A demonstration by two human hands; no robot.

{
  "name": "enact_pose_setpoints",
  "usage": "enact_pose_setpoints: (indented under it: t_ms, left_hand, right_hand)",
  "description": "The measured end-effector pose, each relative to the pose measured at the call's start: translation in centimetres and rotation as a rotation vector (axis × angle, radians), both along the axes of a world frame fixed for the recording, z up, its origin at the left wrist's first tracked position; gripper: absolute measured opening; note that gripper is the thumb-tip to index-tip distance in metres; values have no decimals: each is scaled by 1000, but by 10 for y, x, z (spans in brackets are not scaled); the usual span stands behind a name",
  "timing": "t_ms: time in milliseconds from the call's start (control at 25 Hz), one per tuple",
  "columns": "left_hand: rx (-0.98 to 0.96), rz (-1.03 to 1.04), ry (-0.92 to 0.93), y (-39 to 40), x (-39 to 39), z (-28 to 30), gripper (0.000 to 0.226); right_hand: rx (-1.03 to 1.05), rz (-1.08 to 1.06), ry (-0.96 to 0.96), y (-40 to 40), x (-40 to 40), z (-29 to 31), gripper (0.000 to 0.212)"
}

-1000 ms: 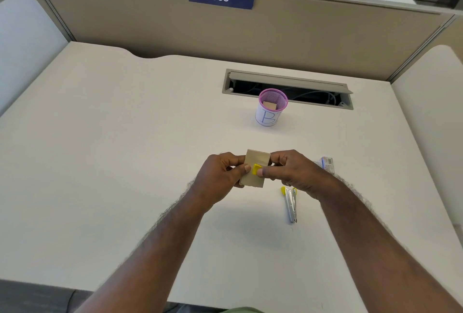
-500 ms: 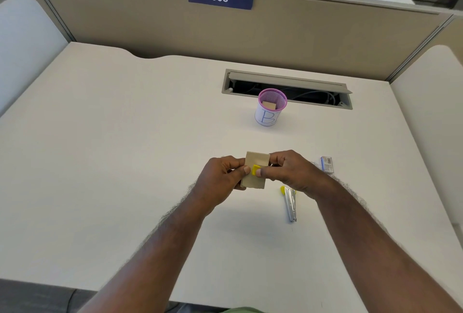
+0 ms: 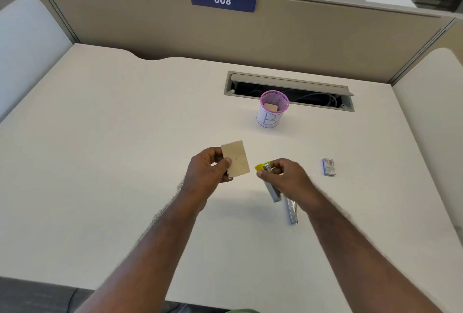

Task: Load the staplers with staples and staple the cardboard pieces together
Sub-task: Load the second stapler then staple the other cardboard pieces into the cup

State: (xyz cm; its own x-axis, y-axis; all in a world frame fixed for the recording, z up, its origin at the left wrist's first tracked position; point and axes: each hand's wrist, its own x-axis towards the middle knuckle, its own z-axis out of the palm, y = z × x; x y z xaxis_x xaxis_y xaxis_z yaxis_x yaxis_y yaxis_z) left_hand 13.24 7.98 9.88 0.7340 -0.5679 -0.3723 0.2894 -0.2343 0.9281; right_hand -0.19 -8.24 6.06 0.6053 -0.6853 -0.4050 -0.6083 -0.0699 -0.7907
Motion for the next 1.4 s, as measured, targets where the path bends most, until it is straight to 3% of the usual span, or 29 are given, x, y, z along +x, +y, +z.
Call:
enact_pose_setpoints:
  t_ms: [240, 480, 720, 800, 880, 960, 1040, 1120, 1200, 1320, 1400]
  left_hand:
    - [-54, 23, 102, 0, 1, 4, 12]
    - [-130, 38, 218, 4, -3, 17, 21]
    - [-207, 60, 279, 6, -5, 35, 19]
    - [-236, 76, 301, 7, -5, 41, 15]
    - [-263, 94, 320, 8, -7, 47, 9]
    - [-283, 90, 307, 7, -12, 53, 5]
    - [-298, 66, 273, 3, -18, 60, 2]
    - [-312, 30, 225, -1, -23, 68, 3]
    - [-293, 19, 117, -7, -28, 75, 7]
    - [-184, 166, -369, -9, -36, 83, 28]
    - [-214, 159, -662, -8, -43, 90, 27]
  right_hand:
    - [-271, 4, 295, 43, 13, -44, 43]
    - [-377, 20, 380, 60, 26, -62, 41]
    - [-454, 88, 475, 60, 17, -51, 53]
    - [-345, 0, 278, 55, 15, -29, 46]
    - [-41, -134, -115, 48, 14, 4, 36]
    - [252, -120, -448, 44, 10, 43, 39]
    - [335, -40, -634, 42, 5, 74, 30]
    - [285, -79, -692, 40, 2, 94, 12]
    - [224, -188, -672, 36, -1, 108, 10]
    - [64, -276, -610, 31, -9, 124, 14]
    - [-80, -274, -596, 33, -14, 135, 13]
